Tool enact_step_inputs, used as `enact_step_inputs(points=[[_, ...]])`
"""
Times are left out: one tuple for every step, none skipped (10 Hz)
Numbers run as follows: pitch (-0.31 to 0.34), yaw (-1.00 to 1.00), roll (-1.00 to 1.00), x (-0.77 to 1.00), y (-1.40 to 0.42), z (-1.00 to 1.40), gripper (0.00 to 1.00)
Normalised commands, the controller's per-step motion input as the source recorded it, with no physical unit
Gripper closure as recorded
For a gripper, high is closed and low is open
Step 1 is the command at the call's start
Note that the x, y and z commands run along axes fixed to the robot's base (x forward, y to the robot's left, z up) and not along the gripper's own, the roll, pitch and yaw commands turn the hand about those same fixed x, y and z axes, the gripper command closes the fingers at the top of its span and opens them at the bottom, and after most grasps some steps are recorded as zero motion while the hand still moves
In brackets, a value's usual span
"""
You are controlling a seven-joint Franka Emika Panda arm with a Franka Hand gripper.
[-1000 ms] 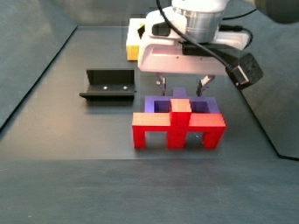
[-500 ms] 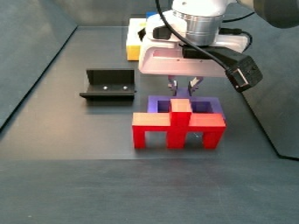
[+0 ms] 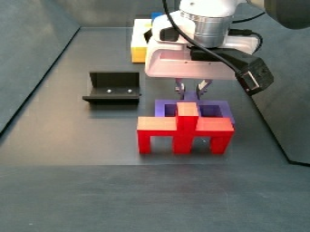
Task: Pick up the purple object. Move up. Place the purple object on the fixture. Regrasp the purple object. Move to above the board. Insert the purple object.
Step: Pick up the purple object.
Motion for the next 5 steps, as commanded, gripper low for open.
enact_step_inputs(points=[[0.0, 0.0, 0.0, 0.0, 0.0, 0.0, 1.0], [0.0, 0.0, 0.0, 0.0, 0.0, 0.0, 1.0], [0.0, 0.0, 0.0, 0.0, 0.0, 0.0, 1.0], [0.0, 0.0, 0.0, 0.0, 0.0, 0.0, 1.0], [0.0, 0.0, 0.0, 0.0, 0.0, 0.0, 1.0]])
